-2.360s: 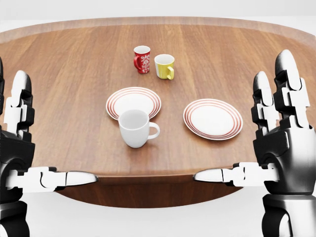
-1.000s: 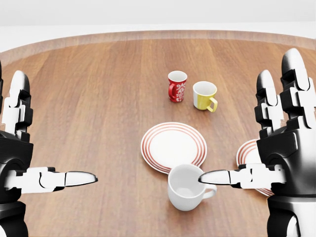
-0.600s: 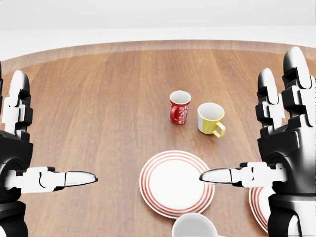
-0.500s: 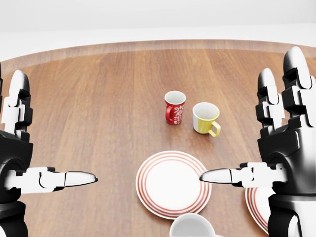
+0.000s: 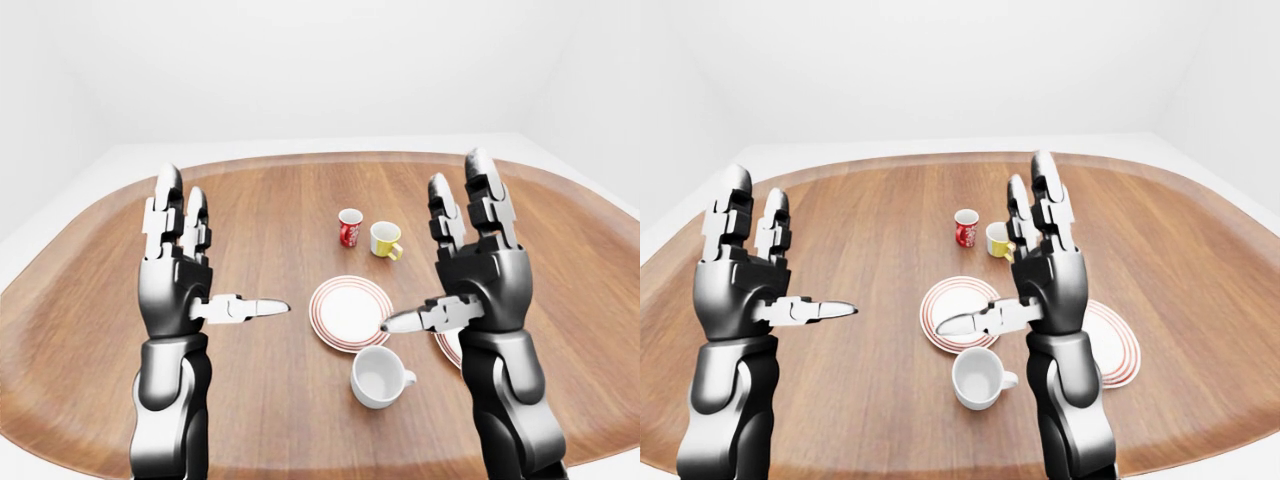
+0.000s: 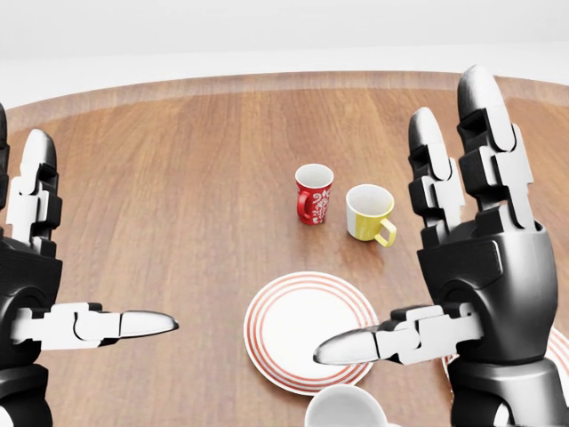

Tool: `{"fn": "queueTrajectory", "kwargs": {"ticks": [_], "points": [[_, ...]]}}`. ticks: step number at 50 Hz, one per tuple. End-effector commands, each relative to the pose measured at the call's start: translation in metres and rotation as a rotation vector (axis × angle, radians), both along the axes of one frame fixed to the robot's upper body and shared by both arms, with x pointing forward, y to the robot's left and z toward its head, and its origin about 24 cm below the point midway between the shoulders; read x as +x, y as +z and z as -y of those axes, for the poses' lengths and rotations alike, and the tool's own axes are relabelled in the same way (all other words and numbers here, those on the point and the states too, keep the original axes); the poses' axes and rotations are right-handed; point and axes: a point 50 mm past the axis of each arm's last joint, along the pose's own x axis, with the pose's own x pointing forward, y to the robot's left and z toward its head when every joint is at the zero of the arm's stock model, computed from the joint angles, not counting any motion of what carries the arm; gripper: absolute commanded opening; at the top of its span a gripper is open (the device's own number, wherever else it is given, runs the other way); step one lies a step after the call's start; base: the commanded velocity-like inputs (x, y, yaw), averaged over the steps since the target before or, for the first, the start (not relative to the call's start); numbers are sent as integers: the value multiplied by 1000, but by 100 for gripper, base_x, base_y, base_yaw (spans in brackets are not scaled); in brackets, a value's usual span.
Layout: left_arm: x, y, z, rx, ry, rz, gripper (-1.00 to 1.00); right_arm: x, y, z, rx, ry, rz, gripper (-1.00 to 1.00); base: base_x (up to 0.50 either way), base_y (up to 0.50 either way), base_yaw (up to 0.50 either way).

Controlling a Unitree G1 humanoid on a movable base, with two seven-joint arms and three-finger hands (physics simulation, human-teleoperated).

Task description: Put the white mug on the left plate.

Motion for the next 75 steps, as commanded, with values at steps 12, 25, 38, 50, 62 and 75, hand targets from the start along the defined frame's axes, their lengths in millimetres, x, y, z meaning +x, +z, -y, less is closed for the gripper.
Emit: {"fn": "queueTrajectory", "kwargs": {"ticks": [12, 25, 38, 50, 62, 75], "points": [[0, -1, 1, 6, 0, -3, 100, -39, -4, -58, -362, 262, 84, 100, 0, 0, 0], [0, -1, 1, 8, -1, -5, 100, -54, -29, -58, -312, 291, -76, 100, 0, 0, 0], [-1, 0, 1, 7, -1, 0, 100, -58, -29, -54, -322, 266, -87, 100, 0, 0, 0], [0, -1, 1, 9, -2, -7, 100, -62, -24, -55, -501, 197, -15, 100, 0, 0, 0], [0, 0, 1, 9, -2, 0, 100, -53, -30, -53, -683, 109, -16, 100, 0, 0, 0], [0, -1, 1, 8, -1, -6, 100, -42, -43, -49, -782, 55, -84, 100, 0, 0, 0]]}}
